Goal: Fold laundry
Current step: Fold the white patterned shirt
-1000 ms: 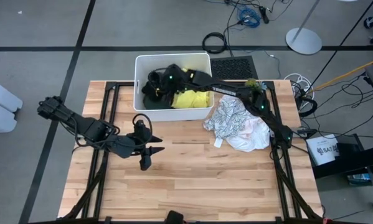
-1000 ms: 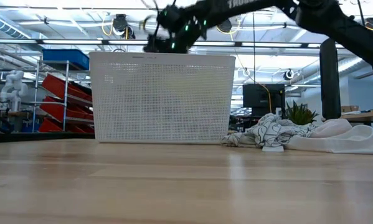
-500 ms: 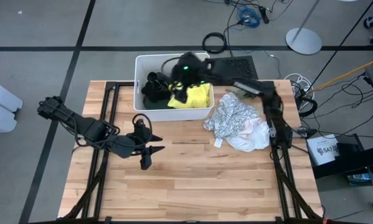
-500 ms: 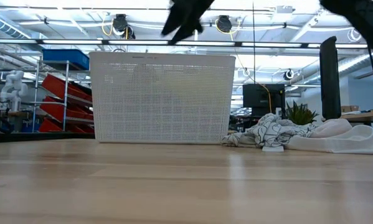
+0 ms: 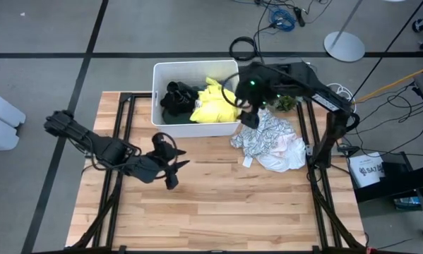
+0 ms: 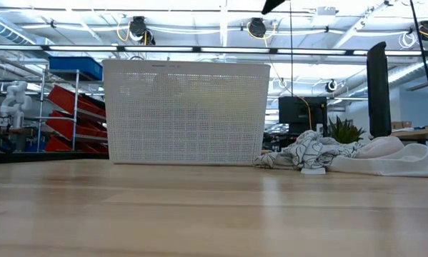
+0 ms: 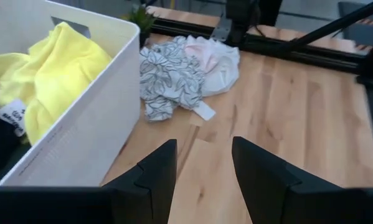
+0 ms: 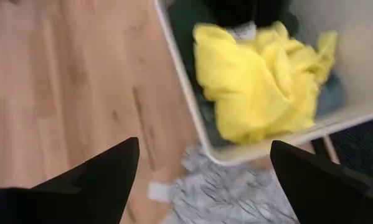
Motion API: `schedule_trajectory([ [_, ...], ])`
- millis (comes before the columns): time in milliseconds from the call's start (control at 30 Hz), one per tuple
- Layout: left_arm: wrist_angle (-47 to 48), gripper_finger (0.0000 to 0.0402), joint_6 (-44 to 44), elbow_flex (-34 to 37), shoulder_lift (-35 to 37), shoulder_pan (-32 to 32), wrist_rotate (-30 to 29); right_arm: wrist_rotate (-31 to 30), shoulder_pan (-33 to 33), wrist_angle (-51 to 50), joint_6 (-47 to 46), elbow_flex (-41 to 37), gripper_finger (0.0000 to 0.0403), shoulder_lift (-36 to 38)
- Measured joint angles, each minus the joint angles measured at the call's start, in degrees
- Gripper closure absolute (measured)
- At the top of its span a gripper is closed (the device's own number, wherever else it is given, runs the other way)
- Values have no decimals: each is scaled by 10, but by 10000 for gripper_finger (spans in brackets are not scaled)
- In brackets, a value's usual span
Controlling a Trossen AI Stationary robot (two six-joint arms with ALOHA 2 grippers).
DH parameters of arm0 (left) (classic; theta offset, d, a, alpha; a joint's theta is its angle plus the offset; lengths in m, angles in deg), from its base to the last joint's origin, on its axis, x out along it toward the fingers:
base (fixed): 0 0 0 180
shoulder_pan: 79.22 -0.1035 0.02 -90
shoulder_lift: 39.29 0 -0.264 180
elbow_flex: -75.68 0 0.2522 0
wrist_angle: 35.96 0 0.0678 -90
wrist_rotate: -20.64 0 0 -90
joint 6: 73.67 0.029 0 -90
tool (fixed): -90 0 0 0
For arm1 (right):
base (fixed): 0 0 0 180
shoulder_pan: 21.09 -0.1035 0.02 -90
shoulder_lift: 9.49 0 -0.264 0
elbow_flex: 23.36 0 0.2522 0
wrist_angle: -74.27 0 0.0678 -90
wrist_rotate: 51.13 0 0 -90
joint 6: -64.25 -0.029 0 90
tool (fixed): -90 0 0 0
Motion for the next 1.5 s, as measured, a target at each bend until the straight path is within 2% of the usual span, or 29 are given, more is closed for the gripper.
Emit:
schedule_trajectory([
  [167,-2,238,-1,0,-31,1,-26,-3,-48,9,-51,-52,53,44],
  [267,-5,238,-4,0,-51,7,-29,-25,-77,8,-88,-125,53,80],
  [433,-9,238,-6,0,-91,20,-31,-97,-130,46,-155,-322,53,161],
  [600,-14,238,-6,0,-129,23,-31,-152,-167,169,-214,-575,53,251],
  [733,-17,238,-6,0,-148,20,-31,-168,-152,243,-264,-720,53,300],
  [867,-38,238,-6,0,-159,15,-31,-168,-96,315,-318,-820,53,313],
  [1033,-66,238,-6,0,-159,6,-30,-171,-19,411,-315,-895,53,312],
  [1333,-82,238,-6,0,-159,-6,-7,-209,76,443,-275,-903,103,309],
  [1500,-109,238,-6,0,-159,-18,-2,-138,127,492,-191,-903,129,282],
])
